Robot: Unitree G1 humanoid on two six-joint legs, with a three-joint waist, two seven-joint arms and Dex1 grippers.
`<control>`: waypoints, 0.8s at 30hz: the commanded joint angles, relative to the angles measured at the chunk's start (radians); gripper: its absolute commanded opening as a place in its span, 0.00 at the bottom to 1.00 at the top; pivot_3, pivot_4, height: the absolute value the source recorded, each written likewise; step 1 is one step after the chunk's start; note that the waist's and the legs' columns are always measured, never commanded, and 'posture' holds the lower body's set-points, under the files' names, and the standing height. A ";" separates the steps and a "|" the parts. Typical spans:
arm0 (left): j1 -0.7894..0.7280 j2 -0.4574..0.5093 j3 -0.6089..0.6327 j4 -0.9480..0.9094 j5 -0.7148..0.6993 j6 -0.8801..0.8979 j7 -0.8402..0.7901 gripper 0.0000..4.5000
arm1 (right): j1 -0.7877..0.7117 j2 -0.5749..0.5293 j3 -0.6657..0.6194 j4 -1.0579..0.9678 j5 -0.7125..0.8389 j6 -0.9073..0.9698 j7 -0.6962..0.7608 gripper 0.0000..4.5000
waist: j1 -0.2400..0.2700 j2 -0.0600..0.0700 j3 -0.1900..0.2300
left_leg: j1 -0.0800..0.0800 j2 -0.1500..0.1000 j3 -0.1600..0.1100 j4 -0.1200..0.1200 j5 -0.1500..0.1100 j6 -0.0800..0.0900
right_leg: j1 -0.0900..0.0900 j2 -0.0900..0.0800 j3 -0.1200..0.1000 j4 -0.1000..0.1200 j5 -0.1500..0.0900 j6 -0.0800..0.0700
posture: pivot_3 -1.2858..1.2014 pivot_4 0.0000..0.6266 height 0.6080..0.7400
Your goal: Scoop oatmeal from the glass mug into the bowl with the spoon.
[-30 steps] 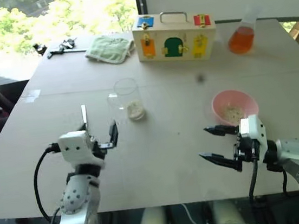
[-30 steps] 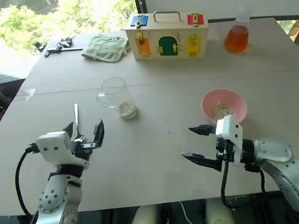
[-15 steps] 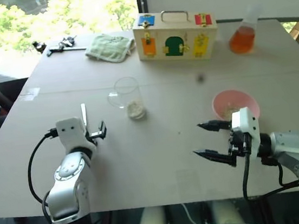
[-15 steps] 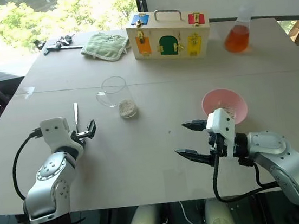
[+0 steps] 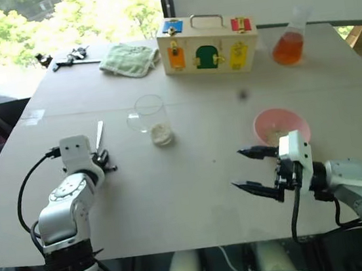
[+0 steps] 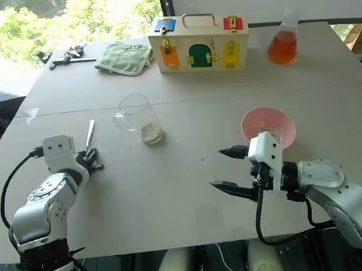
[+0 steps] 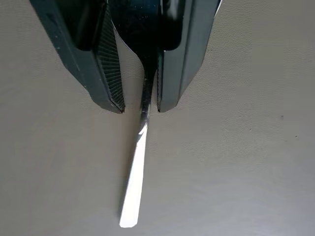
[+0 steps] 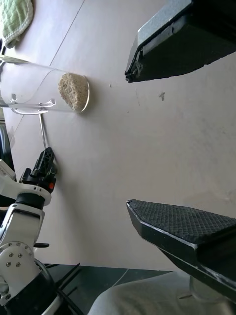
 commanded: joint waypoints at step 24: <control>0.640 -0.073 -0.291 -0.294 0.104 -0.985 -0.517 0.00 | -0.046 0.034 0.013 0.041 0.022 0.182 -0.148 0.85 | 0.009 0.003 0.002 | -0.016 -0.002 -0.005 0.000 -0.008 0.002 | -0.011 -0.013 -0.002 -0.010 -0.002 -0.006 | 0.52 0.24 1.00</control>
